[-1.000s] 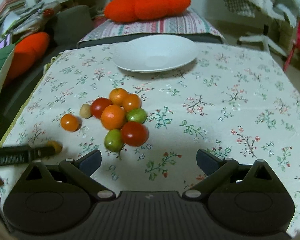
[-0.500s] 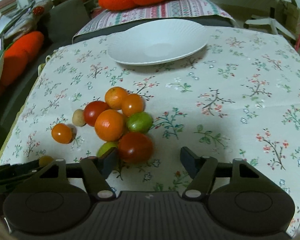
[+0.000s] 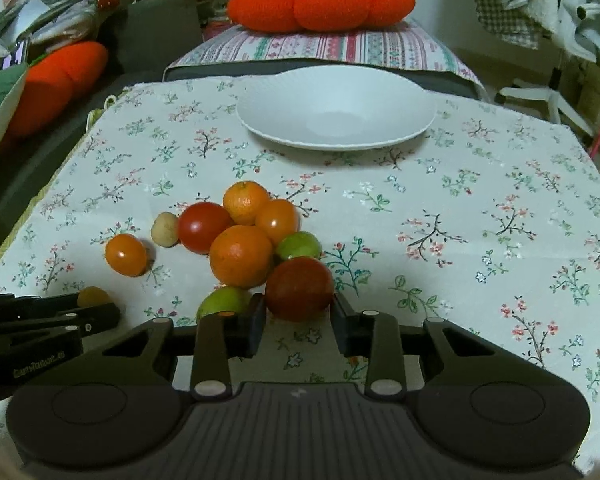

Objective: Organize fruits
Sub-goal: 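Grasp the beige fruit with the left tool while the right tool grasps a red tomato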

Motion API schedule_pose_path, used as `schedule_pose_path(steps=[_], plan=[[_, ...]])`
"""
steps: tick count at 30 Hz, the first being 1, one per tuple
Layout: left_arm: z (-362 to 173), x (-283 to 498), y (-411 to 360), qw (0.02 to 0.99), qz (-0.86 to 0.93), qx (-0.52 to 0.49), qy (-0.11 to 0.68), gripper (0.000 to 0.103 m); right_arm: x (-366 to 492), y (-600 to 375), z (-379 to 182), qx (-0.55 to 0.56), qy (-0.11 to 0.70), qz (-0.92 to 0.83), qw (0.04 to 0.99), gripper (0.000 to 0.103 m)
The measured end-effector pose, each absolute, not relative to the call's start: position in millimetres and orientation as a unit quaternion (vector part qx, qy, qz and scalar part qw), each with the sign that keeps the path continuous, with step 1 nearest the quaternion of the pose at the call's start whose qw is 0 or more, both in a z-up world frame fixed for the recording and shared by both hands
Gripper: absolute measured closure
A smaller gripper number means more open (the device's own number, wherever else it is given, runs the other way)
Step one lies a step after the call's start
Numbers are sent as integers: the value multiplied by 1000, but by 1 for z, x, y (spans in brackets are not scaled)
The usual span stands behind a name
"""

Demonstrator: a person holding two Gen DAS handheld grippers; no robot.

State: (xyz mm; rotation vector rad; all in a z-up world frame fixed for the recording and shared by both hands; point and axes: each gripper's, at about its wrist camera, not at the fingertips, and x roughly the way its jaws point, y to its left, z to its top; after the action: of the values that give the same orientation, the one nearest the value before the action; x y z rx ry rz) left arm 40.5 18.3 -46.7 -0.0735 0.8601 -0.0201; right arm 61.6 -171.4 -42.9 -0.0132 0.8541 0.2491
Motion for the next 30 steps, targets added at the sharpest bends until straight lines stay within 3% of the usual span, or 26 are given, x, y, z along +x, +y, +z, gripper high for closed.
schedule_pose_path(steps=[7,11,16,18,19,20,21,23,25,27,30], plan=[[-36,45,16,915,-19,-36,402,101,59,-168,-36,-19,392,121,912,74],[-26,51,11,922,-22,-18,385,101,58,-168,-30,-23,377,118,918,88],[-24,59,13,923,-24,-17,383,101,59,-168,-31,-28,380,138,914,88],[-25,60,17,921,-22,-27,387,101,60,-169,-32,-21,380,139,914,75],[-25,60,19,921,-23,-31,388,101,61,-169,-33,-22,383,135,914,51],[-25,60,19,921,-23,-32,388,101,60,-170,-34,-23,383,133,914,37],[-24,59,19,921,-23,-33,387,101,60,-170,-35,-21,382,134,914,37],[-23,59,19,922,-22,-33,384,101,63,-169,-41,-21,393,146,908,51],[-22,59,19,923,-24,-33,383,101,67,-166,-50,-19,409,154,899,57],[-22,58,19,923,-24,-33,383,101,68,-164,-55,-20,417,156,895,70],[-22,58,22,923,-23,-36,383,101,65,-164,-52,-24,406,154,900,71]])
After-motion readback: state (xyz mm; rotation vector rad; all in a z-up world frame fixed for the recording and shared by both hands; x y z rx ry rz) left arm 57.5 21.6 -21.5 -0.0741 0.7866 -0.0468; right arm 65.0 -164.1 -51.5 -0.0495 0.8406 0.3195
